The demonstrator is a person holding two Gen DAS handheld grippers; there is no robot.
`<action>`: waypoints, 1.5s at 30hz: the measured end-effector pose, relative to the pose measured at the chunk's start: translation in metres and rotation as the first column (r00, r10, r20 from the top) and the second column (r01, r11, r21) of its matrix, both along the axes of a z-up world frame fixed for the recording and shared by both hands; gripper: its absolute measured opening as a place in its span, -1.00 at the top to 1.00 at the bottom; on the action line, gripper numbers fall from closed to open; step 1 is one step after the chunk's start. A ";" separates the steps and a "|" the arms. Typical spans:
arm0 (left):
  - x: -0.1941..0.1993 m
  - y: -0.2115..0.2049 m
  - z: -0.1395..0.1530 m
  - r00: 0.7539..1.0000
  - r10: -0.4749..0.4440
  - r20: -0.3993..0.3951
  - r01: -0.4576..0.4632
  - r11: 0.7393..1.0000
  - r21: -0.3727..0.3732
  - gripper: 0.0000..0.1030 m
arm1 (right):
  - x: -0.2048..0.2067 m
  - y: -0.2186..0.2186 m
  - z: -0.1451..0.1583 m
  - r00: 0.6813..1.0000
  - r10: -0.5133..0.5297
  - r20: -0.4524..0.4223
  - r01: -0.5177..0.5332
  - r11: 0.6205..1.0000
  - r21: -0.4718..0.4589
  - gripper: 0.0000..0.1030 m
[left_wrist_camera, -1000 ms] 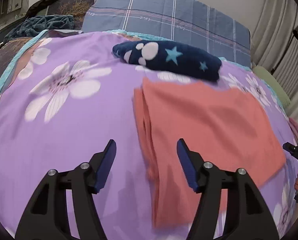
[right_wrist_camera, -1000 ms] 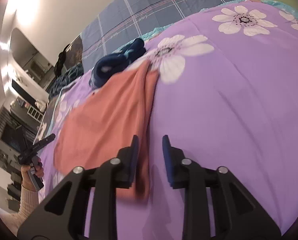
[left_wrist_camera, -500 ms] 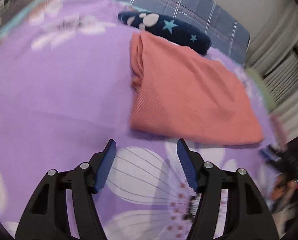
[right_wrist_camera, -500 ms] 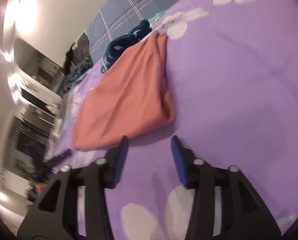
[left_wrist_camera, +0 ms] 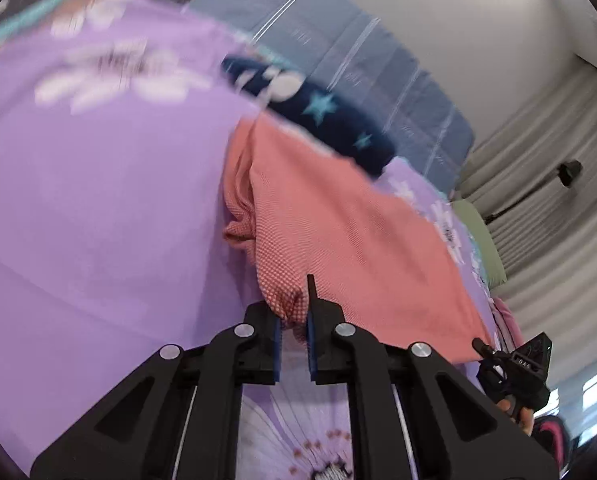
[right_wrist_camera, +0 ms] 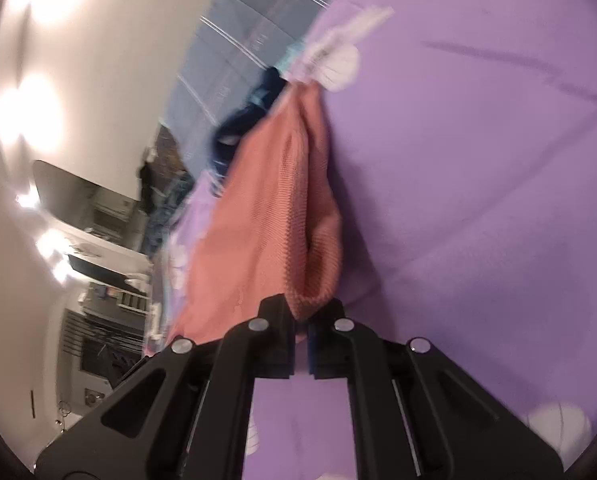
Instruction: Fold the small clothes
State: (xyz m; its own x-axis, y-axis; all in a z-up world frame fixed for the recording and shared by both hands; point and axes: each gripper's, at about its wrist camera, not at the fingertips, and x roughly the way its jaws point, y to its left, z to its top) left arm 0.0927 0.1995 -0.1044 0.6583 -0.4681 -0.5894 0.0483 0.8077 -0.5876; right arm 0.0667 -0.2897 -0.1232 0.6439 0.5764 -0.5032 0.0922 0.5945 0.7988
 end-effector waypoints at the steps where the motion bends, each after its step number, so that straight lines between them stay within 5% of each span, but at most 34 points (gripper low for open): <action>1: -0.009 0.001 0.013 0.999 -0.010 0.031 0.009 1.000 0.029 0.83 | -0.006 0.000 0.007 1.000 0.016 0.015 -0.016 1.000 0.007 0.93; 5: -0.053 -0.001 0.046 0.992 -0.090 0.089 0.078 0.989 0.125 0.83 | -0.045 0.003 0.032 0.996 0.079 0.041 -0.078 0.997 -0.013 0.93; 9: -0.101 -0.007 0.037 0.988 -0.152 0.027 0.140 0.956 0.257 0.77 | -0.101 0.007 0.027 0.991 0.135 -0.006 -0.135 0.988 -0.071 0.92; 13: -0.126 0.008 0.003 0.996 -0.009 -0.087 0.043 0.913 0.405 0.50 | -0.145 0.012 -0.019 0.972 0.143 -0.187 -0.171 0.975 -0.143 0.94; 15: -0.131 0.021 0.003 0.991 0.096 -0.096 -0.044 0.898 0.437 0.45 | -0.155 0.003 -0.021 0.976 0.129 -0.177 -0.149 0.983 -0.106 0.95; 17: -0.132 0.019 0.018 0.989 0.139 -0.054 -0.098 0.876 0.472 0.45 | -0.157 -0.011 -0.009 0.985 0.097 -0.145 -0.114 0.987 -0.114 0.67; 18: -0.132 0.008 0.031 0.992 0.124 -0.014 -0.101 0.865 0.491 0.45 | -0.155 -0.017 -0.001 0.991 0.076 -0.114 -0.092 0.986 -0.142 0.51; 22: -0.127 -0.077 0.066 0.991 -0.107 0.076 0.054 0.859 0.509 0.05 | -0.128 -0.033 0.032 0.999 0.048 -0.005 -0.048 0.971 -0.234 0.50; 26: -0.121 -0.188 0.060 0.924 -0.382 0.018 0.337 0.836 0.433 0.00 | -0.081 -0.037 0.042 0.998 0.061 0.033 -0.051 0.965 -0.257 0.50; 29: -0.114 -0.267 0.040 0.858 -0.508 -0.080 0.493 0.768 0.408 0.00 | -0.045 -0.040 0.041 0.996 0.085 0.023 -0.076 0.962 -0.262 0.50; 33: -0.114 -0.331 0.021 0.812 -0.568 -0.136 0.566 0.709 0.421 0.00 | 0.011 -0.049 0.028 0.992 0.125 -0.035 -0.129 0.977 -0.169 0.50; 38: -0.111 -0.367 0.008 0.807 -0.559 -0.192 0.574 0.666 0.475 0.00 | 0.054 -0.045 0.018 0.980 0.183 -0.081 -0.194 0.966 -0.169 0.50; 42: -0.115 -0.368 0.000 0.801 -0.555 -0.226 0.586 0.647 0.487 0.25 | 0.068 -0.040 0.015 0.972 0.221 -0.084 -0.231 0.961 -0.151 0.35; 45: -0.117 -0.363 -0.001 0.808 -0.540 -0.237 0.581 0.660 0.476 0.50 | 0.076 -0.034 0.012 0.966 0.243 -0.090 -0.255 0.956 -0.147 0.33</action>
State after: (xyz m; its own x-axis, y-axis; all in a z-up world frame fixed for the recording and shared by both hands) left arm -0.0239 -0.1634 -0.1059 0.3191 -0.3565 -0.8781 0.5670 0.8143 -0.1245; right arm 0.1426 -0.3241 -0.1110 0.4495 0.6244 -0.6388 -0.0221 0.7226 0.6909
